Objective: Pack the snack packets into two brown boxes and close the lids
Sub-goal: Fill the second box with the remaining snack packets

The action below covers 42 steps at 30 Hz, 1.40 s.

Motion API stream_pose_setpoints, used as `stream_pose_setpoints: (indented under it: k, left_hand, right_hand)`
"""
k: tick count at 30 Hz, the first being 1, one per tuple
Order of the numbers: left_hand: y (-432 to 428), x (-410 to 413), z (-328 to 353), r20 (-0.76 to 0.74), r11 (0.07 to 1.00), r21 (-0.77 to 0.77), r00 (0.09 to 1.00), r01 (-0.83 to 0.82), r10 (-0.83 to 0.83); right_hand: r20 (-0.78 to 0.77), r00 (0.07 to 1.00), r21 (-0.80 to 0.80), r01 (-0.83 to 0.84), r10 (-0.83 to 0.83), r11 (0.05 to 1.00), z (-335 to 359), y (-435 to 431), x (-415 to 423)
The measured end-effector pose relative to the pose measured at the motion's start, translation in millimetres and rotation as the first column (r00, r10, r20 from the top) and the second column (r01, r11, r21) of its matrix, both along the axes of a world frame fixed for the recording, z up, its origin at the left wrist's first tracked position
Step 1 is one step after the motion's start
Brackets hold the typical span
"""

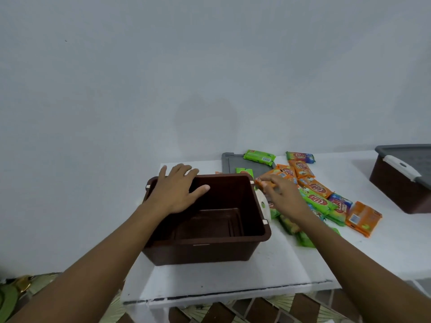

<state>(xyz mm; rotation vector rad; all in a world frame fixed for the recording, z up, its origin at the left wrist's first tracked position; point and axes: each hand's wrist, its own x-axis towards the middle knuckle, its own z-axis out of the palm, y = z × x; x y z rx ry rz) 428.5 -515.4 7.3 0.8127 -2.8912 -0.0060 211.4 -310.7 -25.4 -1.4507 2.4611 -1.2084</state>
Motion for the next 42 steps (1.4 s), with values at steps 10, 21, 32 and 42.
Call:
stream_pose_setpoints:
  k: [10, 21, 32, 42]
  left_hand:
    - [-4.5, -149.8, 12.7, -0.032, 0.963, 0.249, 0.994, 0.106, -0.101]
    - [-31.8, -260.6, -21.0, 0.567, 0.915, 0.057, 0.741, 0.400, -0.359]
    - [-46.2, -269.8, -28.3, 0.526, 0.934, 0.075, 0.782, 0.349, -0.334]
    - [-56.3, -231.4, 7.5, 0.249, 0.977, 0.082, 0.945, 0.196, -0.211]
  right_hand:
    - [-0.270, 0.958, 0.480, 0.048, 0.095, 0.876, -18.1, -7.7, -119.5]
    - [-0.285, 0.736, 0.746, -0.231, 0.614, 0.624, -18.0, -62.3, -198.2]
    - [0.566, 0.816, 0.177, -0.266, 0.123, 0.948, -12.9, -44.3, -253.8]
    - [0.577, 0.801, 0.161, -0.299, 0.156, 0.941, 13.6, -44.8, -208.2]
